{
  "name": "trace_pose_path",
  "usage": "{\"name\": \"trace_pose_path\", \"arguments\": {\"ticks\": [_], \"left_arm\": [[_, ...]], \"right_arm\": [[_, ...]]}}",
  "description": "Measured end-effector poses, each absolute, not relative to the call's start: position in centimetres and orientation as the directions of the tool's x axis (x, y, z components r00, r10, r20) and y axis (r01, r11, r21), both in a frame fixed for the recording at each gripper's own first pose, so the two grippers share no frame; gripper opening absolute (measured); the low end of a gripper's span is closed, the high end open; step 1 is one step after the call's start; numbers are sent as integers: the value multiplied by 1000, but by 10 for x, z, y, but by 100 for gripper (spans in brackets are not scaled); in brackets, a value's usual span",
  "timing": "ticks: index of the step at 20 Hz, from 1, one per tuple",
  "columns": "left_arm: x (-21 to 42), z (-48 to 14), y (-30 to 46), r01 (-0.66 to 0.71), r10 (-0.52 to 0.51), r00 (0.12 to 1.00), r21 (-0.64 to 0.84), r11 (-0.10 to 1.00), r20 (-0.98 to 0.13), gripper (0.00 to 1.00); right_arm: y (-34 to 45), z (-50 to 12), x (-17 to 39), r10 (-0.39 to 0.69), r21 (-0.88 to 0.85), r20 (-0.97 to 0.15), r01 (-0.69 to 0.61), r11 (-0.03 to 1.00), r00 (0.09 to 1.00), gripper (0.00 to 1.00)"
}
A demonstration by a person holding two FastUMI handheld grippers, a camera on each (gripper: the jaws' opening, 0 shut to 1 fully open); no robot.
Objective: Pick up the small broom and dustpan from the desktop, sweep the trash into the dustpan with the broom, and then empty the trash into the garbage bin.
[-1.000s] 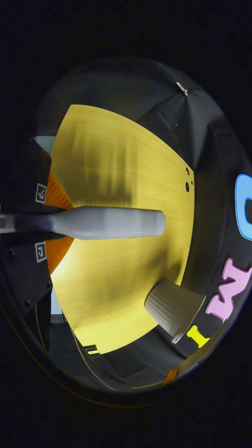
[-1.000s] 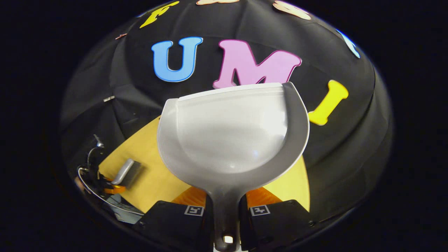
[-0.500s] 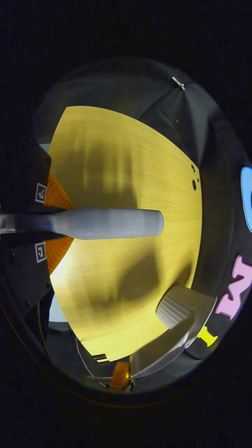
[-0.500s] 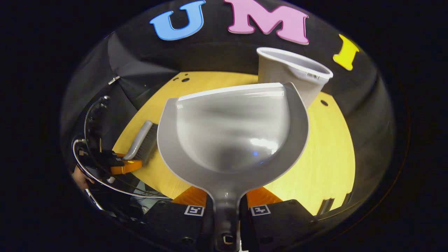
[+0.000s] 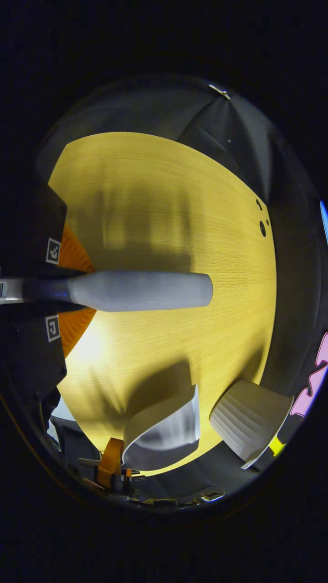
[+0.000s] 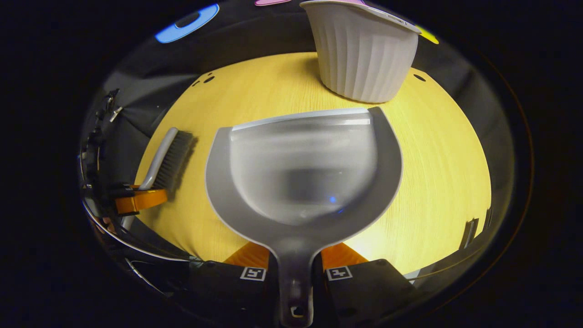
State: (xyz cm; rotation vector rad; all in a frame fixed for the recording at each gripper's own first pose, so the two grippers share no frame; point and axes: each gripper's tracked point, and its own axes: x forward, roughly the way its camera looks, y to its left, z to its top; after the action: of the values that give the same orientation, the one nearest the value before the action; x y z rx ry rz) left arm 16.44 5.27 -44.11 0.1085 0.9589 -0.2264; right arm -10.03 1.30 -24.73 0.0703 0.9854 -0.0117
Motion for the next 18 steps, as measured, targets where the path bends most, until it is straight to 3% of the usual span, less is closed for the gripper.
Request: {"name": "trace_pose_path", "arguments": {"ticks": [2, 3, 4, 5, 8, 9, 10, 12, 13, 14, 15, 16, 17, 18], "left_arm": [[169, -446, 51, 231, -141, 533, -16, 973, -834, 26], [172, -447, 50, 226, -139, 525, -20, 974, -839, 26], [174, -449, 51, 222, -134, 520, -18, 975, -843, 27], [175, -450, 51, 223, -127, 523, -8, 975, -843, 27], [170, -452, 48, 232, -105, 521, 22, 973, -847, 28], [169, -453, 48, 229, -101, 520, 24, 973, -848, 28], [166, -451, 47, 225, -99, 525, 25, 974, -845, 30], [164, -447, 50, 228, -92, 535, 38, 973, -840, 36], [164, -446, 52, 231, -89, 539, 46, 972, -838, 37], [162, -441, 51, 232, -89, 548, 49, 971, -831, 41], [162, -435, 52, 231, -94, 561, 46, 972, -822, 56], [160, -429, 51, 224, -99, 575, 40, 974, -812, 70], [157, -422, 50, 217, -106, 588, 30, 976, -802, 84], [152, -414, 51, 209, -108, 603, 25, 978, -790, 98]], "right_arm": [[14, -258, -96, 19, 61, -847, 60, 996, 532, 33], [14, -260, -94, 22, 68, -852, 67, 995, 524, 26], [11, -261, -91, 25, 72, -855, 70, 995, 518, 26], [8, -262, -91, 25, 71, -859, 71, 995, 511, 34], [10, -256, -87, 42, 97, -862, 83, 992, 506, 36], [10, -253, -86, 48, 107, -857, 87, 990, 513, 29], [11, -256, -88, 54, 114, -854, 84, 990, 518, 49], [15, -251, -87, 65, 124, -847, 77, 989, 528, 37], [17, -246, -88, 76, 134, -842, 70, 989, 534, 59], [20, -241, -87, 92, 148, -838, 61, 987, 538, 65], [21, -235, -86, 95, 152, -833, 60, 987, 545, 92], [20, -230, -83, 93, 152, -828, 62, 986, 554, 89], [19, -226, -81, 89, 153, -819, 65, 986, 567, 98], [20, -218, -84, 90, 156, -810, 65, 986, 580, 100]]}}
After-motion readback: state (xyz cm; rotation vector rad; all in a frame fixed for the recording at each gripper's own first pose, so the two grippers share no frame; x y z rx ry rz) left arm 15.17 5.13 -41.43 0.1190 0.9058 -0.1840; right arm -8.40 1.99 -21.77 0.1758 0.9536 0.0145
